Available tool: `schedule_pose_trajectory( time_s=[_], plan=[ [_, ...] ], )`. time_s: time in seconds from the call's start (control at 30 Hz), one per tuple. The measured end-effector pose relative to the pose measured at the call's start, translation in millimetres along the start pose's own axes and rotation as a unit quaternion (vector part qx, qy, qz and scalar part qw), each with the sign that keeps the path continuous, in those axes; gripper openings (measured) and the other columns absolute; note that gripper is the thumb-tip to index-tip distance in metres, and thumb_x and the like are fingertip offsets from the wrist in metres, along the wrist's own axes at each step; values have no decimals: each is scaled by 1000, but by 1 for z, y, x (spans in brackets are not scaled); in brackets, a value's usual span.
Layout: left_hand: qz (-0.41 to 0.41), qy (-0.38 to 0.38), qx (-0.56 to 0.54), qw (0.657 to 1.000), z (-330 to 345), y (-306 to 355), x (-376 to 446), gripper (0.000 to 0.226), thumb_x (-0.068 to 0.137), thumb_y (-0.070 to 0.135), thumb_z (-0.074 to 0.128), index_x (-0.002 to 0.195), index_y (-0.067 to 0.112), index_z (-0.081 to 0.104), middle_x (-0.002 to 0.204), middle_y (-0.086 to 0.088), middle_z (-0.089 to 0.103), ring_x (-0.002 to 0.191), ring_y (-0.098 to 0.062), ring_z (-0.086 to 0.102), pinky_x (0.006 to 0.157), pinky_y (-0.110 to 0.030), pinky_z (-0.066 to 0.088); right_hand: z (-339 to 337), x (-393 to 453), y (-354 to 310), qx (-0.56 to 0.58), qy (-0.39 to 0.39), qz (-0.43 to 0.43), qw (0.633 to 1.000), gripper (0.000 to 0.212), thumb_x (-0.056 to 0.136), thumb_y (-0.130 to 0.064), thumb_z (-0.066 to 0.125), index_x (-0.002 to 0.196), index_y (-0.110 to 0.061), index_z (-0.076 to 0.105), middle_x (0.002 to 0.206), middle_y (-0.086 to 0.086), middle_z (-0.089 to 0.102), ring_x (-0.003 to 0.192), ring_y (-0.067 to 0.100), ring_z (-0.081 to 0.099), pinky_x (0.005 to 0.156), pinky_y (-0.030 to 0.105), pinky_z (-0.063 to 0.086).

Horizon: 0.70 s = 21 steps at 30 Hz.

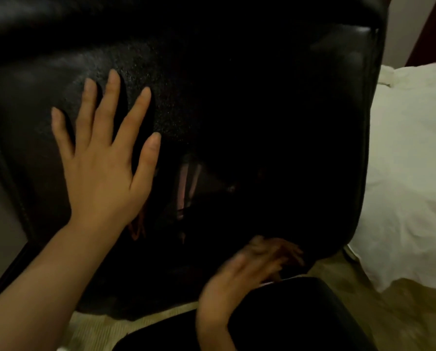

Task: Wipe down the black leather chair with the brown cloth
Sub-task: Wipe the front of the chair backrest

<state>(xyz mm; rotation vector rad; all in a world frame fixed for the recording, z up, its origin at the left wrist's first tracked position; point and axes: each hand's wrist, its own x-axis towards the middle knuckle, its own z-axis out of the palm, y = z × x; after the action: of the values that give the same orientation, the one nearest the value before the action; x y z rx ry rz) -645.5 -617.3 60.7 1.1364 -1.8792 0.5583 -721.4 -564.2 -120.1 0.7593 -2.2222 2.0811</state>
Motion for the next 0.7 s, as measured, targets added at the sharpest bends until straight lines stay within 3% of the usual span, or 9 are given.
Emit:
schedule_pose_trajectory(
  time_s=[0.07,0.17,0.23,0.3,0.4,0.5,0.6,0.63,0.7],
  plan=[
    [-5,2,-7,1000,0,2,2,53,96,45,22,142,23,34,153,-8,23,142,-25,13,110,-51,-1,8,-35,-2,-97,-68,-168,979,51,102,-42,13,150,-28,4,158,10,-5,144,27,-3,114,32,4],
    [-6,-11,-15,1000,-5,2,1,54,95,47,20,142,23,35,154,-6,22,142,-24,12,111,-51,1,8,-45,9,-165,-98,-331,924,81,79,-41,39,149,-35,-1,158,3,-10,145,26,-7,110,43,8],
    [8,-22,-21,1000,-11,-2,0,54,95,46,19,141,22,37,153,-5,24,142,-22,14,113,-48,3,-1,2,3,-151,-56,-307,938,70,83,-36,36,148,-29,13,157,11,5,142,30,7,107,46,13],
    [24,-27,-41,999,-16,-9,1,53,96,44,20,140,20,39,152,-5,28,141,-21,17,113,-43,7,-13,52,-1,-123,46,-202,970,46,97,-32,26,140,-18,27,146,23,27,129,36,25,105,47,16],
    [28,-18,-67,997,-24,-22,2,50,97,40,24,138,17,41,149,-8,33,140,-22,22,113,-42,14,-12,67,-12,-45,84,-75,993,48,100,-36,24,146,-23,20,151,22,19,137,44,16,113,28,-4],
    [0,-4,-80,997,-29,-30,4,49,97,36,26,137,15,43,147,-7,35,139,-21,22,114,-41,13,4,3,-20,-142,-35,-245,959,57,98,-40,24,149,-31,1,158,7,-3,144,29,-2,113,43,-1],
    [8,-1,-61,998,-29,-35,2,48,97,35,26,136,14,43,147,-8,35,138,-22,23,113,-41,13,-1,-22,-13,-209,-136,-480,841,81,78,-38,41,148,-36,-1,158,-2,-5,144,21,2,108,53,7],
    [12,-1,-58,998,-29,-35,2,48,97,34,26,136,13,44,147,-8,34,138,-22,22,113,-41,13,-6,-9,-11,-218,-136,-499,827,85,75,-35,41,148,-36,-1,158,0,3,141,22,9,107,54,8],
    [14,-4,-57,998,-29,-35,2,47,97,34,27,136,13,44,147,-7,34,139,-21,22,114,-40,12,-10,25,-14,-235,-86,-440,863,84,73,-30,38,148,-34,2,150,8,20,137,26,16,108,52,7]
  ],
)
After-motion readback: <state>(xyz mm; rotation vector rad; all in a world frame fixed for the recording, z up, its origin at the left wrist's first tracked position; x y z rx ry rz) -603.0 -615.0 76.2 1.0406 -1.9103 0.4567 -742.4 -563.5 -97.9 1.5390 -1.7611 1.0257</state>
